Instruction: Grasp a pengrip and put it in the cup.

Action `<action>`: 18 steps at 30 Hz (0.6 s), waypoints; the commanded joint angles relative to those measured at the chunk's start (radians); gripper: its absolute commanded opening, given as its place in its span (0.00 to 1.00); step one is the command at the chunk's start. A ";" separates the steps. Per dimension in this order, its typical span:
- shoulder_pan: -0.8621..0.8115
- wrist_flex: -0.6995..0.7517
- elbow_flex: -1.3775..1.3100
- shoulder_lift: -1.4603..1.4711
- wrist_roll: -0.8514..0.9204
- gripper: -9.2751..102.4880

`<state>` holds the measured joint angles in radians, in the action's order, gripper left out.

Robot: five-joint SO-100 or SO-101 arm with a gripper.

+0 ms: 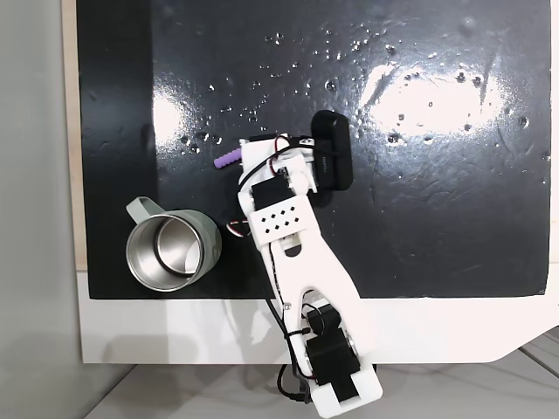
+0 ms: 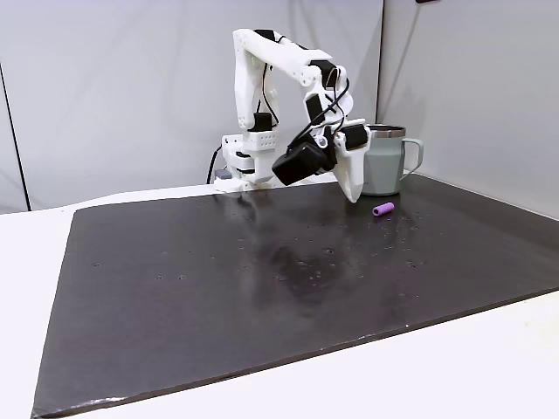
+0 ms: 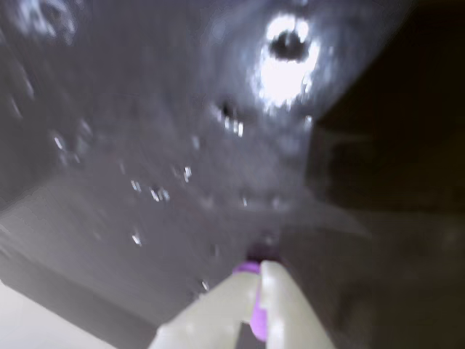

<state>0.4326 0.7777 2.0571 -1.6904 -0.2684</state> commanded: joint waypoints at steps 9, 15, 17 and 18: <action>0.160 0.023 -0.063 -0.002 -0.037 0.30; 0.183 0.026 -0.072 0.017 -0.037 0.31; 0.183 0.029 -0.083 0.032 -0.037 0.32; 0.183 0.031 -0.091 0.043 -0.037 0.32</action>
<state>0.6075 0.7961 2.0371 -1.6490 -0.2746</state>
